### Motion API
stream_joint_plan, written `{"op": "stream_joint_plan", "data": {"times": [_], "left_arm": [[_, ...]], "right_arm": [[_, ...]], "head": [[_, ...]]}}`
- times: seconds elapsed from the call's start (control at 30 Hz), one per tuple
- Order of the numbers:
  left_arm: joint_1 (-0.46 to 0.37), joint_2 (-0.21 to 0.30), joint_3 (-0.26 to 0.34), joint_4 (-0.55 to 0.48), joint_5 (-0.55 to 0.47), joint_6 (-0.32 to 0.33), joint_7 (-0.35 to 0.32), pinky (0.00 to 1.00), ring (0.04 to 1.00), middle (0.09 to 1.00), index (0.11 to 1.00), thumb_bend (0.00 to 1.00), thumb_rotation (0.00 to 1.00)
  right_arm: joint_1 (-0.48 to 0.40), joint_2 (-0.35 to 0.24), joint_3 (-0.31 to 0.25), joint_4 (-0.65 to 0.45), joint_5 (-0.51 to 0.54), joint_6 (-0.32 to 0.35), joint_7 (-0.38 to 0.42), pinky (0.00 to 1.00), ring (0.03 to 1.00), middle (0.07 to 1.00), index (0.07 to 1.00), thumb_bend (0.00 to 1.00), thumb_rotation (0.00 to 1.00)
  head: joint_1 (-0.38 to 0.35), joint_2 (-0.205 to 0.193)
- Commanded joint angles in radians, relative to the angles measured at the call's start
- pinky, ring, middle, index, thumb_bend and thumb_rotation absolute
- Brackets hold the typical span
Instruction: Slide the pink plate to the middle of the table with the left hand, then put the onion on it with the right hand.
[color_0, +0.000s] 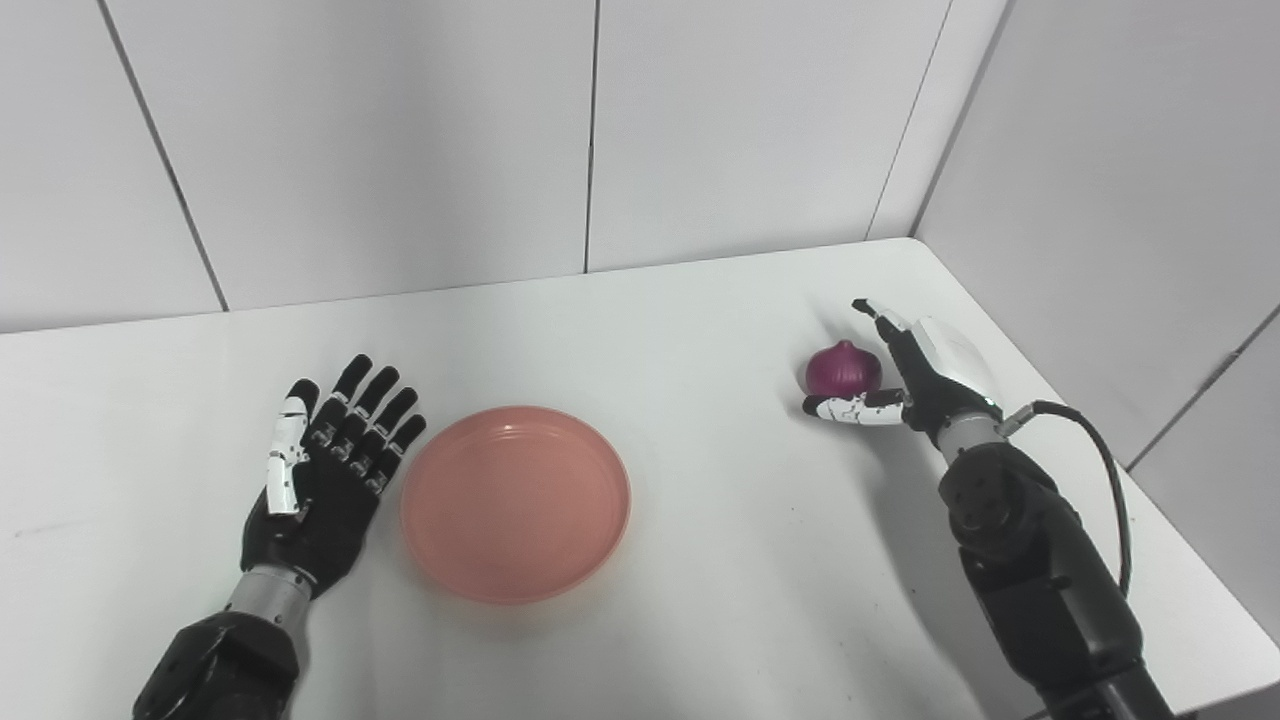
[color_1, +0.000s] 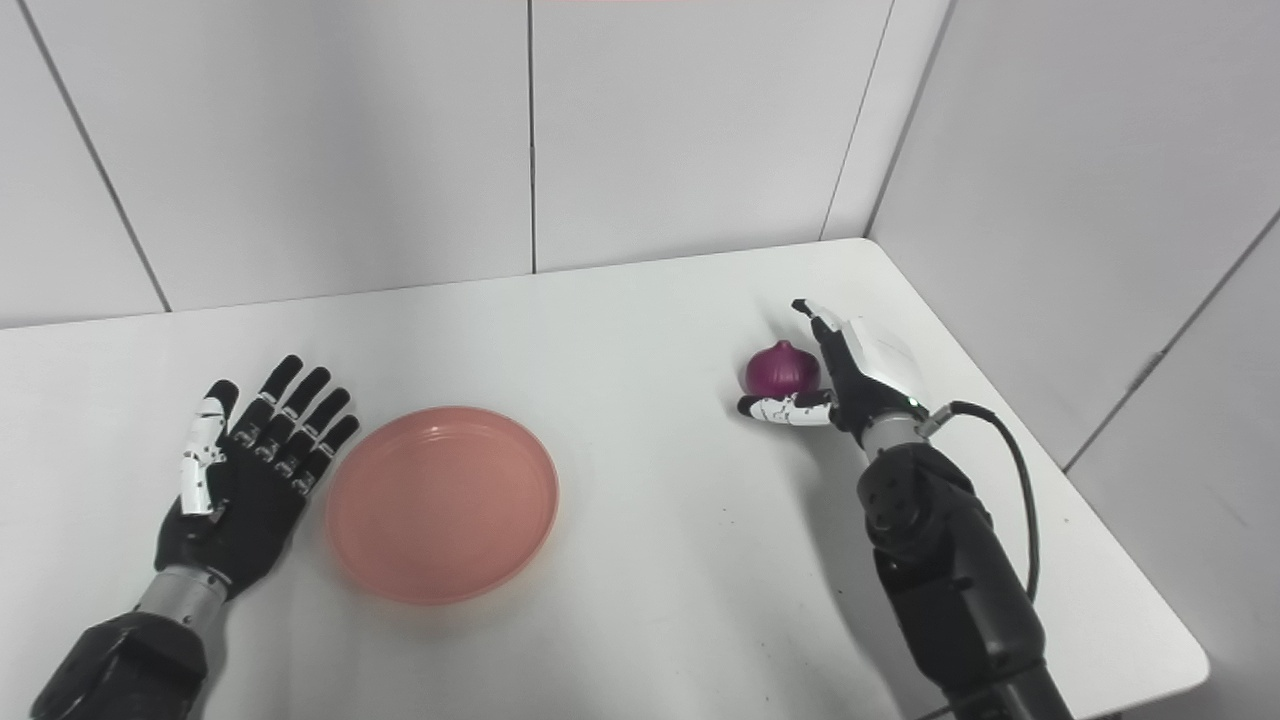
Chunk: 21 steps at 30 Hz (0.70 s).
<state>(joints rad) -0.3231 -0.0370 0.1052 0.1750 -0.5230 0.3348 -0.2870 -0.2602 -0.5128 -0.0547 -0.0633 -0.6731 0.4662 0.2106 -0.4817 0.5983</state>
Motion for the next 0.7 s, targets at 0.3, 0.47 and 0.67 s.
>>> {"op": "stream_joint_plan", "data": {"times": [0.3,0.47,0.67], "left_arm": [[0.023,0.013,-0.005,0.010,0.024,0.028,0.027,0.96,0.957,0.967,0.958,0.44,1.00],[0.026,0.012,-0.006,-0.002,0.024,0.038,0.037,0.95,0.949,0.959,0.952,0.44,1.00],[0.026,0.013,-0.007,0.000,0.020,0.038,0.037,0.95,0.945,0.957,0.951,0.44,1.00]], "right_arm": [[-0.065,-0.053,0.019,0.036,0.022,-0.005,-0.010,0.81,0.907,0.938,0.937,1.00,0.34],[-0.076,-0.062,0.031,0.062,0.031,-0.009,-0.011,0.80,0.898,0.928,0.927,1.00,0.32],[-0.085,-0.068,0.040,0.091,0.038,-0.011,-0.023,0.79,0.885,0.914,0.911,1.00,0.33]], "head": [[0.006,0.002],[0.006,0.005],[0.007,0.007]]}}
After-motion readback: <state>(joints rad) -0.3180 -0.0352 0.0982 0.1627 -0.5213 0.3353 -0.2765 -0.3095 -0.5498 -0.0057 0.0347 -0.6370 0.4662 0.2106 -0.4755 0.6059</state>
